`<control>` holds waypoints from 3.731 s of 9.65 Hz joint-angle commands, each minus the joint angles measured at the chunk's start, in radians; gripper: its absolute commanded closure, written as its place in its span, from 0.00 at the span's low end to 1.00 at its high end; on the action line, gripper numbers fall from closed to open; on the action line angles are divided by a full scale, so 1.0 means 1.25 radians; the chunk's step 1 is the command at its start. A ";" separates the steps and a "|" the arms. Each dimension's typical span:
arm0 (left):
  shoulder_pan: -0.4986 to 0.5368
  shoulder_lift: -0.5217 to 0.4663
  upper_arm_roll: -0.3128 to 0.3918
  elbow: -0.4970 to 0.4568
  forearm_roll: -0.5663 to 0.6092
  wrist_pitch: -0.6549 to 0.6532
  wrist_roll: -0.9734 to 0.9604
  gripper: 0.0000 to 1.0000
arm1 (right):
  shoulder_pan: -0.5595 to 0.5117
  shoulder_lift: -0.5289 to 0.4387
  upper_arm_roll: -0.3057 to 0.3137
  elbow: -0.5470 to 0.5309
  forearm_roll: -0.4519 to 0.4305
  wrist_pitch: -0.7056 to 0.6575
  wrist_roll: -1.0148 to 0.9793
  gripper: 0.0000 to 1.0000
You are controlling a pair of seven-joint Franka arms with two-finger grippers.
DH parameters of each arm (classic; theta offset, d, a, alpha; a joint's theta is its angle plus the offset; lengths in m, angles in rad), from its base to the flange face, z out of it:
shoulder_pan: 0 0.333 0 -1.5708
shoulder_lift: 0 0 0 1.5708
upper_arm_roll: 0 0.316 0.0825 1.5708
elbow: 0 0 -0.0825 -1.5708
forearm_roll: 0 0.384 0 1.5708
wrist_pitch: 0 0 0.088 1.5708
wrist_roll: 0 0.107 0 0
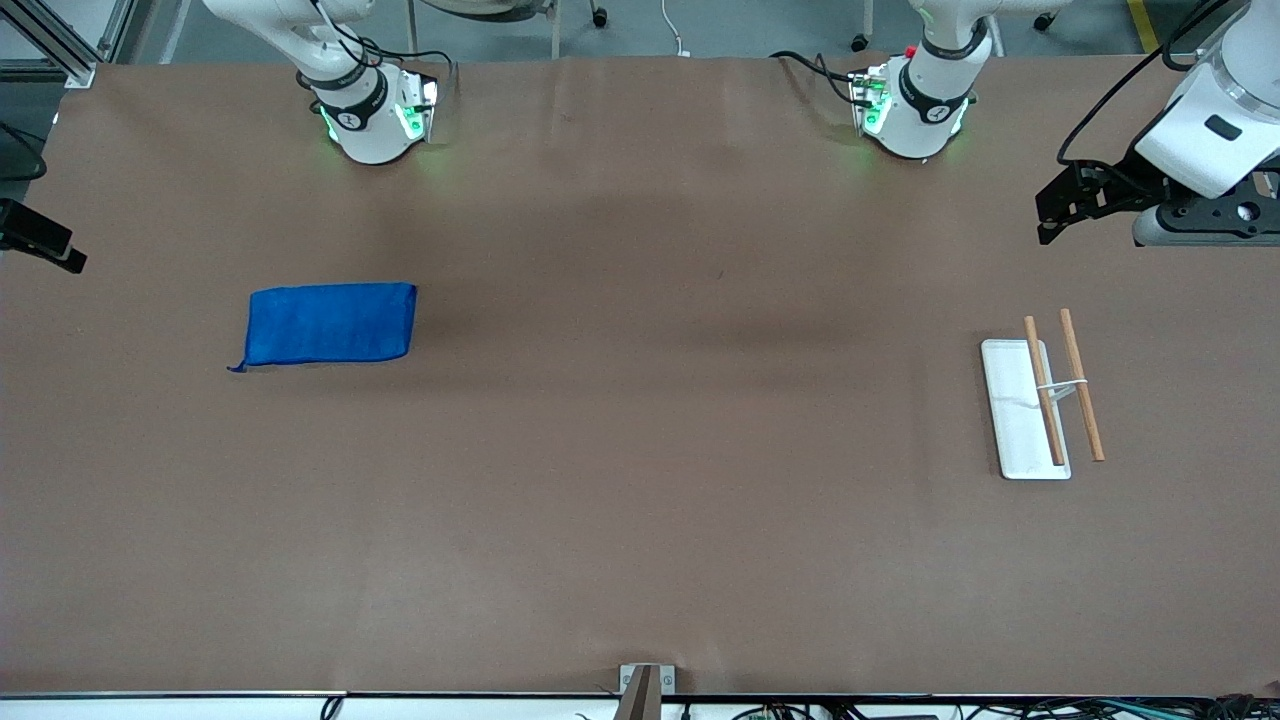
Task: Right arm passes towel to left arm to hang
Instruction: 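Reach the right gripper down to the blue towel's edge, then grasp the blue towel's edge with the right gripper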
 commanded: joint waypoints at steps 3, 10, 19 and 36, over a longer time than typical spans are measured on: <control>0.021 0.020 -0.007 0.001 -0.008 -0.011 0.013 0.00 | 0.001 -0.011 0.002 -0.011 -0.012 0.001 0.010 0.00; 0.021 0.081 -0.008 0.077 -0.018 -0.034 0.011 0.00 | -0.003 -0.011 0.001 -0.170 -0.012 0.098 0.003 0.00; -0.014 0.211 -0.010 0.099 -0.021 0.018 -0.002 0.00 | 0.015 0.044 -0.001 -0.753 -0.012 0.838 -0.026 0.01; -0.057 0.432 -0.030 0.168 -0.209 0.235 0.005 0.00 | 0.063 0.172 0.002 -0.811 -0.005 0.921 0.014 0.98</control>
